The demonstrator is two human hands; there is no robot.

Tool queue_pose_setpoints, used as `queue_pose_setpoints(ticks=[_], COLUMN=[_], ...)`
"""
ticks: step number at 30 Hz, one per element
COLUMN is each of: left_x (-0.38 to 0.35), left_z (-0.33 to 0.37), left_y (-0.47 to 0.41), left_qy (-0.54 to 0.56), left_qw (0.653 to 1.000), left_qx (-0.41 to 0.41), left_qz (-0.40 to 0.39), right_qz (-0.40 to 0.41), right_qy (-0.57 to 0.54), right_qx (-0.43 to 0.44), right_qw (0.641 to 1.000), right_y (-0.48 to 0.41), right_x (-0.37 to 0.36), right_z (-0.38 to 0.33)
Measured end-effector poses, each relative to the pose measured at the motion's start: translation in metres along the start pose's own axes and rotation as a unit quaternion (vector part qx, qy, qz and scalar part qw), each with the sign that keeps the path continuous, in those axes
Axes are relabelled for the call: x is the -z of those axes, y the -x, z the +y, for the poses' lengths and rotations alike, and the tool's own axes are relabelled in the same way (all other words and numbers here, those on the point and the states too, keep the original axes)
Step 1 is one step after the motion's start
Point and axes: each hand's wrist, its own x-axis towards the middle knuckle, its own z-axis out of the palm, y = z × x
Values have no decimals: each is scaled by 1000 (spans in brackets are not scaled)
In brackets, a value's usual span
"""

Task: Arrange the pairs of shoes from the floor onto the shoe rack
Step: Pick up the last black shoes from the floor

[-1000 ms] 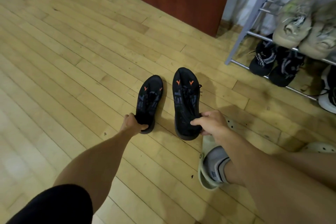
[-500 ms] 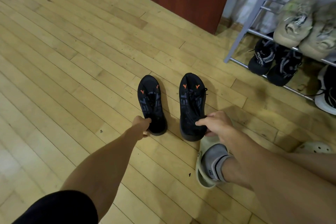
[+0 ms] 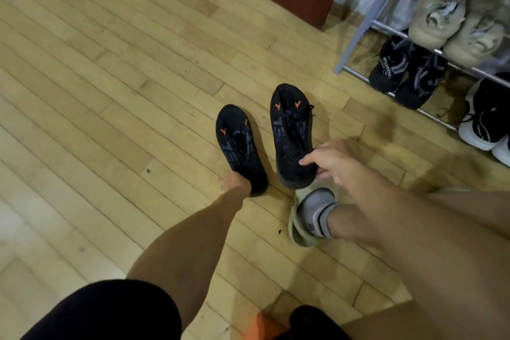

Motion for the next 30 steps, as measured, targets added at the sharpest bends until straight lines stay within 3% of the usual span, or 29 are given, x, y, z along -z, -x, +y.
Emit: queue_pose_setpoints(ticks=[4,8,12,15,20,30], left_x=[-9,7,42,78,129,185], left_z=[-23,-17,-4,21,81,222], left_y=[21,39,48,60,103,249], left_qy=[117,296,360,351,329,314], left_qw=[988,929,892,906,916,868], left_qx=[56,89,93,32,-117,-332], left_qz=[-88,-202,-256,-234,-197,-196], right_qz=[-7,-20,-28,-42,13,144], right_qy=[11,-9,-29,-56,-54,-123], right_qx=[-20,-23,-7,30,122,286], right_qw=[1000,1000,999,997,991,939], right_y=[10,21,43,68,105,211], right_x=[2,5,9,22,60,214], right_z=[17,16,-5,-36,-85,-142])
